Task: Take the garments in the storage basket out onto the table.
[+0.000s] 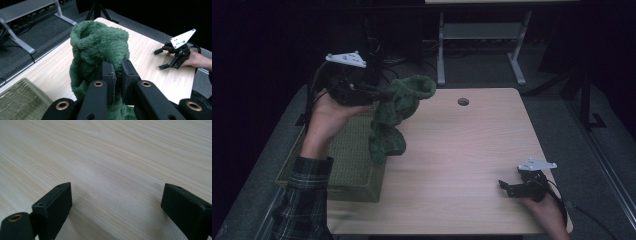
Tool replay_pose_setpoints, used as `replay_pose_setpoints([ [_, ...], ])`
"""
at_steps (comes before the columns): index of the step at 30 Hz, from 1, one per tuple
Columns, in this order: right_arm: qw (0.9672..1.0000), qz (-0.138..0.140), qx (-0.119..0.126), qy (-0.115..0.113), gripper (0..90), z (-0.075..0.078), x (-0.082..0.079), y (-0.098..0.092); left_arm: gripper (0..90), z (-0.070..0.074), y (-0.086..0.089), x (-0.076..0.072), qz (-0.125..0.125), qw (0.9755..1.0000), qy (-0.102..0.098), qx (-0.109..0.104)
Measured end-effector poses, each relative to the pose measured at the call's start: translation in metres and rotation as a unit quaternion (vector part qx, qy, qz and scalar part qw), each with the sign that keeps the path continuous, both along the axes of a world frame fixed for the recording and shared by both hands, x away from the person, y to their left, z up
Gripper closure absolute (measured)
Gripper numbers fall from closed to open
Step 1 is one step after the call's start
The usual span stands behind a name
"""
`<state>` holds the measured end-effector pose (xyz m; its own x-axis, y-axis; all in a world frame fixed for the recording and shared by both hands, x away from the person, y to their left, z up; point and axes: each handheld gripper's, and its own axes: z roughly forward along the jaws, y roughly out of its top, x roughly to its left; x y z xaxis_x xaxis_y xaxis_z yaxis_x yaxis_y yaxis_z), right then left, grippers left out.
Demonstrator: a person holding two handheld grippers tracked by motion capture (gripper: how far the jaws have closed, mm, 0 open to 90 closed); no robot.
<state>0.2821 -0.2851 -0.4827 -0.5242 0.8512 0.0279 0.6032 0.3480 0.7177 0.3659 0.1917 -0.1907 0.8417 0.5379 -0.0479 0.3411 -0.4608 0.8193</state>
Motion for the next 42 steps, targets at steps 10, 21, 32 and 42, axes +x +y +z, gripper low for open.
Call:
replay_pose_setpoints([
  [10, 1.0, 0.0, 0.0, 0.0, 9.5, 0.0, 0.0, 0.0, 83.4, -0.008, -0.048, -0.006, -0.035, 0.9994, 0.003, 0.008],
  [21, 1.0, 0.0, 0.0, -0.001, 9.5, 0.0, 0.0, 0.0, 83.4, -0.042, -0.094, -0.009, -0.067, 0.9974, 0.026, 0.005],
  [32, 1.0, 0.0, 0.0, -0.001, 9.5, 0.0, 0.0, 0.0, 83.3, -0.098, -0.132, -0.01, -0.07, 0.9955, 0.062, 0.017],
  [42, 1.0, 0.0, -0.001, -0.001, 9.5, 0.0, 0.0, 0.0, 83.0, -0.163, -0.175, -0.011, -0.067, 0.9926, 0.093, 0.041],
])
